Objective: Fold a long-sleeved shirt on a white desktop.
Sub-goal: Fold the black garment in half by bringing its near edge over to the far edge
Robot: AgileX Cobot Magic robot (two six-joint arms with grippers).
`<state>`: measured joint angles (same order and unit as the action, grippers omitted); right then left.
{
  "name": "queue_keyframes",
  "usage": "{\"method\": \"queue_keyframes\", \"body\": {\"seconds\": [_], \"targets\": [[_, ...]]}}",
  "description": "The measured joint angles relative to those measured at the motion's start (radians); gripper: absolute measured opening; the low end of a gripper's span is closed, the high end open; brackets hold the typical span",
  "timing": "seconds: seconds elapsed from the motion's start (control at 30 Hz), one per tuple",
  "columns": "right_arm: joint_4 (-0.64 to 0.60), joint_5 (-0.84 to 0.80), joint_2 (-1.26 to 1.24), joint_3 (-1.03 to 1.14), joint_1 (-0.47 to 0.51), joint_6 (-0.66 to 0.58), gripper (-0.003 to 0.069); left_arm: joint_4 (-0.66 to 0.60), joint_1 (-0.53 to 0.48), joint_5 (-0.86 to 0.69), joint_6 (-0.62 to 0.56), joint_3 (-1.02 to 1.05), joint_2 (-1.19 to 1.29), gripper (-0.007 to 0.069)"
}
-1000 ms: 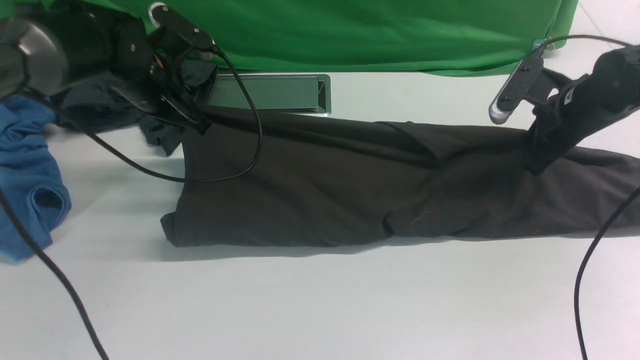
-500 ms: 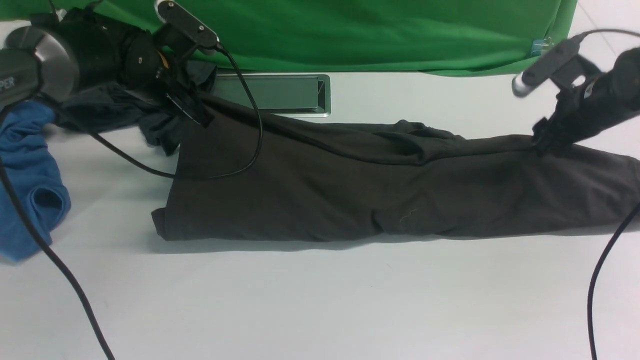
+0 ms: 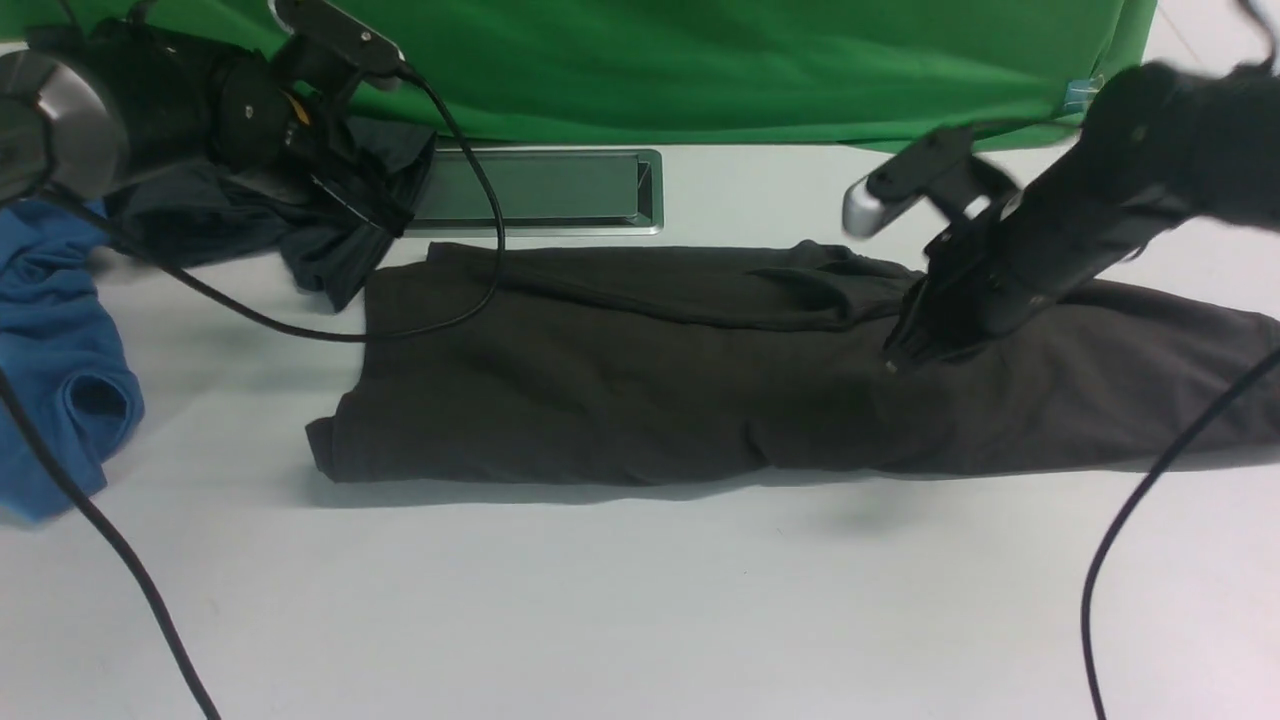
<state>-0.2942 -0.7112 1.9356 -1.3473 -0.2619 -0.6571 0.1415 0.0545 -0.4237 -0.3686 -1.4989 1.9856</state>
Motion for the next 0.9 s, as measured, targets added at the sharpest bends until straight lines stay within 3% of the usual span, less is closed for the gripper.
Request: {"method": "queue_keyframes", "body": {"seconds": [0.1, 0.2, 0.27, 0.7, 0.9], "targets": [[-0.016, 0.017, 0.061, -0.026, 0.001, -0.009, 0.0016, -0.113, 0.005, -0.071, -0.018, 0.0, -0.055, 0.0139], [-0.058, 0.017, 0.071, -0.057, 0.001, -0.009, 0.0016, -0.213, 0.023, -0.142, -0.085, 0.0, -0.109, 0.0041], [-0.084, 0.019, 0.071, -0.081, 0.001, -0.009, 0.0016, -0.276, 0.039, -0.173, -0.115, 0.011, -0.138, 0.002], [-0.099, 0.011, 0.235, -0.268, 0.006, -0.012, 0.0016, -0.323, 0.195, -0.197, -0.135, 0.229, -0.307, 0.0018], [-0.099, 0.327, 0.257, -0.322, 0.04, -0.008, 0.0018, -0.323, 0.212, -0.218, -0.135, 0.269, -0.4, 0.0018]]}}
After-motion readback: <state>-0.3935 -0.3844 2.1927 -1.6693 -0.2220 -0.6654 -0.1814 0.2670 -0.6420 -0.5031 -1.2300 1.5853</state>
